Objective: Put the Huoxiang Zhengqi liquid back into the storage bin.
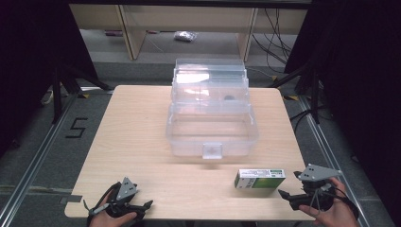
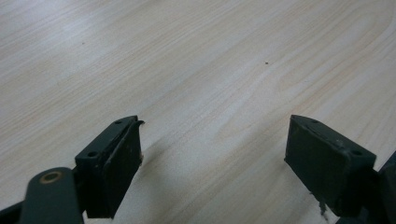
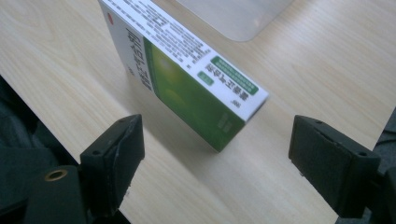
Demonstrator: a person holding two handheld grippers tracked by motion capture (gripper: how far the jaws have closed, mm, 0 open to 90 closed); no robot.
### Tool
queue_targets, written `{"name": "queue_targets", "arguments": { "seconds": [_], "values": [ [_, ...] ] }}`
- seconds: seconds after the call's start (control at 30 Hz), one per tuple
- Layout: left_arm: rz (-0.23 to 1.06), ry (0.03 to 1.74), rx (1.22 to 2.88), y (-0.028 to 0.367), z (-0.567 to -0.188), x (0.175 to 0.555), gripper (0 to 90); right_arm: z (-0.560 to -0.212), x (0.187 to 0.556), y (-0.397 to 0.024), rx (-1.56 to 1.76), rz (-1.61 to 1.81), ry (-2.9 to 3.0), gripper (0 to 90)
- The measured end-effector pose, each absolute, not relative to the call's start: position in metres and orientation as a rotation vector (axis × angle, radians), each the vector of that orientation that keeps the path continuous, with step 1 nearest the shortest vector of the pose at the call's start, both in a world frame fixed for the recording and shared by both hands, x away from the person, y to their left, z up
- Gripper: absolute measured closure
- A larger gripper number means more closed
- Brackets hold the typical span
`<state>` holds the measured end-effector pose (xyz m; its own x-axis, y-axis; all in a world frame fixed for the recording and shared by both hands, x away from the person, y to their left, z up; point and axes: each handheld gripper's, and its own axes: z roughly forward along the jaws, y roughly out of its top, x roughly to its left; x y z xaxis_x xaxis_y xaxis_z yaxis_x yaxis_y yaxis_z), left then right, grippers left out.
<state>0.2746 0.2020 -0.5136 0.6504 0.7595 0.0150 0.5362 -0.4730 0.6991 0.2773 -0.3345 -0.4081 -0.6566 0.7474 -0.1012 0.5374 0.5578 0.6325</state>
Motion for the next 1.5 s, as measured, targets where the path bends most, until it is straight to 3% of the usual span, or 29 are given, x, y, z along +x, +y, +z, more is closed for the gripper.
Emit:
{"name": "queue_targets", "arguments": {
  "seconds": [0.83,1.5],
  "values": [
    [0.442,1.006,2.194,0.202,-0.513,0.275,18.0,-0.367,0.313,-0.284,0.684,0.667,2.664,25.5],
    [0.419,1.009,2.167,0.201,-0.515,0.274,18.0,-0.391,0.346,-0.259,0.53,0.462,2.817,33.1]
  ]
}}
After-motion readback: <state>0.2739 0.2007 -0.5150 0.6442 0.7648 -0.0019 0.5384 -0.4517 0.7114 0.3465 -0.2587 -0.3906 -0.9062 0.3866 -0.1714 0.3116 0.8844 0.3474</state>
